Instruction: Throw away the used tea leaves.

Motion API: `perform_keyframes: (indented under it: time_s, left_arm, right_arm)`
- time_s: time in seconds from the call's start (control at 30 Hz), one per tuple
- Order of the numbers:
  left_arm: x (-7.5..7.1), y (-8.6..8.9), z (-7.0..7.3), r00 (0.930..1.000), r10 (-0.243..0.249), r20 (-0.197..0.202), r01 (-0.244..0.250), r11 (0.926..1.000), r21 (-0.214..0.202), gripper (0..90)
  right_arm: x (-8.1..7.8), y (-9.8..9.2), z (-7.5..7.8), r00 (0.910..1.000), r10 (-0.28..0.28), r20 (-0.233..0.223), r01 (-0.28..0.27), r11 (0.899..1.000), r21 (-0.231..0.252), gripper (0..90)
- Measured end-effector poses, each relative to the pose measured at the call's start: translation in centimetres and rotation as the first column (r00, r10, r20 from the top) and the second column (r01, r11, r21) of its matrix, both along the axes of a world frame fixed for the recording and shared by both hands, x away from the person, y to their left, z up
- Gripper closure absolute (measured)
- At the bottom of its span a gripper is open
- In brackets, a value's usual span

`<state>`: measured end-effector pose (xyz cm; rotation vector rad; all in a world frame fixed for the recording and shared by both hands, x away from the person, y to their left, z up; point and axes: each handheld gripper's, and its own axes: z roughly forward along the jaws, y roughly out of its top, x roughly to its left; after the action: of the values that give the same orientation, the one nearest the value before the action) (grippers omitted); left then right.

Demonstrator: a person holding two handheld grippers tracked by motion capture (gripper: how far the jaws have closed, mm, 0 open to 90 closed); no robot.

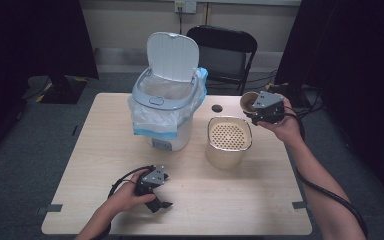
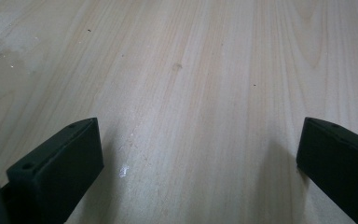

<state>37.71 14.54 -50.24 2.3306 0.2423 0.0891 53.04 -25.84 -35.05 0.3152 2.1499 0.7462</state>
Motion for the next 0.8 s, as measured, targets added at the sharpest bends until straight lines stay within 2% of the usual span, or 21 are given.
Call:
perform_keyframes:
  time_s: [0.03, 0.07, 0.1, 0.13, 0.17, 0.3, 0.33, 0.37, 0.4, 0.43, 0.47, 0.5, 0.53, 0.57, 0.6, 0.63, 0.67, 0.7, 0.73, 0.77, 0.8]
  left_arm:
    - [0.0, 0.0, 0.0, 1.0, 0.0, 0.0, 0.0, 1.0, 0.0, 0.0]
    - [0.0, 0.0, 0.0, 1.0, 0.0, 0.0, 0.0, 1.0, 0.0, 0.0]
    - [0.0, 0.0, 0.0, 1.0, 0.0, 0.001, 0.0, 1.0, 0.002, 0.0]
    - [0.0, 0.0, 0.0, 1.0, 0.0, 0.001, 0.0, 1.0, 0.001, 0.0]
    - [0.0, 0.0, 0.0, 1.0, 0.0, 0.001, 0.0, 1.0, 0.001, 0.0]
    - [0.0, 0.0, 0.0, 1.0, 0.0, -0.001, 0.0, 1.0, 0.0, 0.0]
    - [0.0, 0.0, 0.0, 1.0, 0.0, 0.0, 0.0, 1.0, 0.0, 0.0]
    - [0.0, 0.0, 0.0, 1.0, 0.0, 0.0, 0.0, 1.0, 0.0, 0.0]
    - [0.0, 0.0, 0.0, 1.0, 0.0, -0.001, 0.0, 1.0, 0.0, 0.0]
    - [0.0, 0.0, 0.0, 1.0, 0.0, 0.001, 0.0, 1.0, 0.001, 0.0]
    - [0.0, 0.0, 0.0, 1.0, 0.0, 0.001, 0.0, 1.0, 0.001, 0.0]
    - [0.0, 0.0, 0.0, 1.0, -0.001, 0.004, 0.001, 1.0, 0.003, 0.0]
    - [0.0, 0.0, 0.0, 1.0, -0.001, 0.005, 0.001, 1.0, 0.003, 0.0]
    - [0.0, 0.0, 0.0, 1.0, 0.0, 0.004, 0.0, 1.0, 0.002, 0.0]
    - [0.0, 0.0, 0.0, 1.0, -0.001, 0.005, 0.001, 1.0, 0.002, 0.0]
    - [0.0, 0.0, 0.1, 1.0, -0.001, 0.0, 0.001, 1.0, 0.009, 0.0]
    - [0.0, 0.0, 0.1, 1.0, -0.001, -0.002, 0.001, 0.9999, 0.017, 0.0]
    - [0.0, 0.0, 0.1, 1.0, -0.001, -0.001, 0.001, 0.9999, 0.014, 0.0]
    - [0.0, 0.0, 0.1, 1.0, -0.001, -0.001, 0.001, 0.9999, 0.015, 0.0]
    - [0.0, 0.0, 0.1, 1.0, -0.002, -0.001, 0.002, 0.9999, 0.015, 0.0]
    - [0.0, 0.0, 0.1, 1.0, -0.001, -0.002, 0.001, 0.9999, 0.015, 0.0]
  right_arm:
    - [-0.1, 0.1, 0.0, 0.9999, -0.002, 0.013, 0.002, 1.0, -0.013, 29.2]
    - [-0.5, 0.4, -0.1, 0.999, 0.002, 0.044, 0.001, 0.998, -0.067, 29.4]
    - [-0.5, 0.4, -0.1, 0.999, 0.002, 0.044, 0.001, 0.998, -0.067, 29.4]
    - [-0.9, 0.8, -0.1, 0.9965, 0.012, 0.083, -0.001, 0.991, -0.135, 29.5]
    - [-0.9, 0.8, -0.1, 0.9965, 0.012, 0.083, -0.001, 0.991, -0.135, 29.5]
    - [-1.8, 1.9, -0.4, 0.9891, 0.049, 0.139, -0.007, 0.957, -0.291, 29.5]
    - [-2.2, 2.5, -0.6, 0.9843, 0.076, 0.159, -0.012, 0.93, -0.367, 29.5]
    - [-2.2, 2.5, -0.6, 0.9843, 0.076, 0.159, -0.012, 0.93, -0.367, 29.5]
    - [-2.4, 2.8, -0.7, 0.9822, 0.087, 0.167, -0.014, 0.916, -0.4, 29.6]
    - [-2.4, 2.8, -0.7, 0.9822, 0.087, 0.167, -0.014, 0.916, -0.4, 29.6]
    - [-2.6, 3.4, -0.7, 0.9719, 0.121, 0.202, -0.009, 0.878, -0.479, 29.5]
    - [-2.6, 3.4, -0.7, 0.9719, 0.121, 0.202, -0.009, 0.878, -0.479, 29.5]
    - [-2.9, 3.8, -0.7, 0.9632, 0.139, 0.23, 0.0, 0.855, -0.519, 29.6]
    - [-2.9, 3.8, -0.7, 0.9632, 0.139, 0.23, 0.0, 0.855, -0.519, 29.6]
    - [-3.0, 4.0, -0.7, 0.9518, 0.164, 0.259, 0.011, 0.825, -0.565, 29.6]
    - [-3.2, 4.3, -0.7, 0.9443, 0.181, 0.275, 0.019, 0.803, -0.596, 29.6]
    - [-3.3, 4.6, -0.7, 0.9342, 0.204, 0.292, 0.028, 0.775, -0.632, 29.7]
    - [-3.5, 4.8, -0.9, 0.9212, 0.224, 0.318, 0.052, 0.739, -0.671, 29.7]
    - [-3.7, 5.0, -1.0, 0.9101, 0.245, 0.334, 0.062, 0.716, -0.695, 29.7]
    - [-3.8, 5.1, -1.0, 0.9076, 0.247, 0.339, 0.068, 0.711, -0.7, 29.7]
    - [-3.8, 5.3, -1.1, 0.8908, 0.272, 0.364, 0.09, 0.679, -0.729, 29.7]
